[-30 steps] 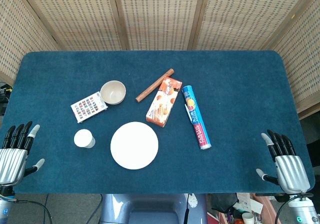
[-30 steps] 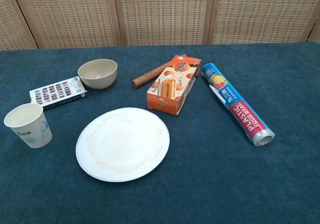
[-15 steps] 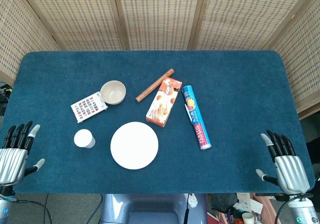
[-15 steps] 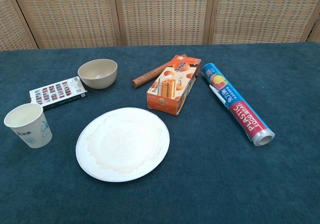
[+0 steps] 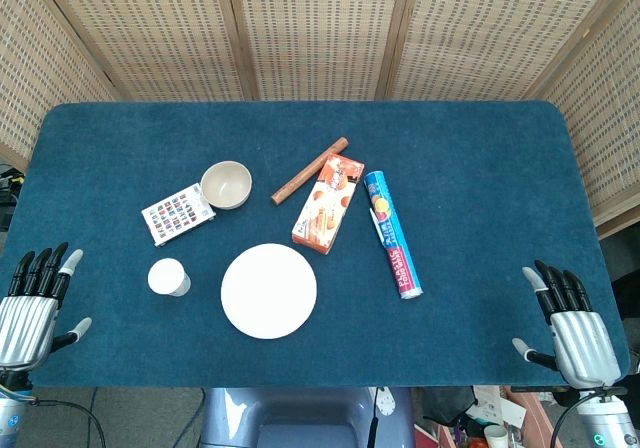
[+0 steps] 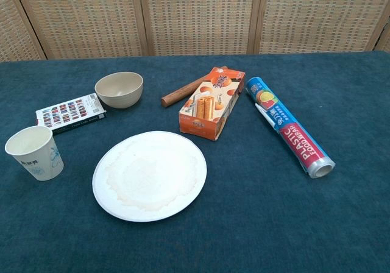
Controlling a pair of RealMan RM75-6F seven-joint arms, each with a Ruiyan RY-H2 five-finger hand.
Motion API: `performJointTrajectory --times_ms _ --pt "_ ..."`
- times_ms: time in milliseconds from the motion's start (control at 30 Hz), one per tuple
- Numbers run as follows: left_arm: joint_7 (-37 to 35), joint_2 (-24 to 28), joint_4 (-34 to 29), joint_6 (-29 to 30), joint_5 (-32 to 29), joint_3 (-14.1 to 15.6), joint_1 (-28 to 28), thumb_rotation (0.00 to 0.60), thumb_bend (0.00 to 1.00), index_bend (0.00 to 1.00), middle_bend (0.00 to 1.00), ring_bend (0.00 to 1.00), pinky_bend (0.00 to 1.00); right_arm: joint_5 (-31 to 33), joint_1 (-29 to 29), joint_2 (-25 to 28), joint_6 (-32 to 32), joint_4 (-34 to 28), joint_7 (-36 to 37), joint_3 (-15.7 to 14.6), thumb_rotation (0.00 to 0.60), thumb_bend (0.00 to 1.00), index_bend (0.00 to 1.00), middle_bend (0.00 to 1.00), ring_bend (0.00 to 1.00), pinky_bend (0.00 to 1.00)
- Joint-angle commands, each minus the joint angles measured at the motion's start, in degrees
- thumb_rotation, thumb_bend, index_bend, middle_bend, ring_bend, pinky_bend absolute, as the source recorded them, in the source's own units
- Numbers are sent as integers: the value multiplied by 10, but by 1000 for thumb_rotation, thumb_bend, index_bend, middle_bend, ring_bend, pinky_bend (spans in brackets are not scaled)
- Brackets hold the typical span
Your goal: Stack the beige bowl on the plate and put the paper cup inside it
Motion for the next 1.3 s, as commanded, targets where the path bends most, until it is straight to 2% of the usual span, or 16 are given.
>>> performJointTrajectory --times_ms 33,133,233,467,700,900,1300 --pt "-2 0 -1 -1 0 -1 -1 600 141 0 0 0 0 -1 0 0 0 0 -1 0 600 146 0 0 0 0" --pt "-9 0 -4 -6 -4 -9 -9 600 141 0 0 0 0 3 0 0 -2 0 0 1 600 146 0 0 0 0" --pt "-3 -2 -7 -41 -22 -34 -41 600 140 7 0 0 0 7 1 -1 -5 2 4 2 600 146 0 0 0 0" --pt "18 -12 -21 -102 -70 -86 -103 600 155 117 0 0 0 11 1 3 -4 3 16 4 600 145 0 0 0 0" --pt "69 -52 23 -194 -149 -140 -192 600 223 177 0 0 0 14 4 3 -10 7 24 4 600 146 0 0 0 0" --pt "105 -96 76 -240 -202 -156 -246 600 254 238 0 0 0 25 5 5 -14 12 38 8 600 146 0 0 0 0" --pt "175 -210 219 -316 -281 -155 -341 600 284 313 4 0 0 52 10 8 -31 28 74 16 600 146 0 0 0 0"
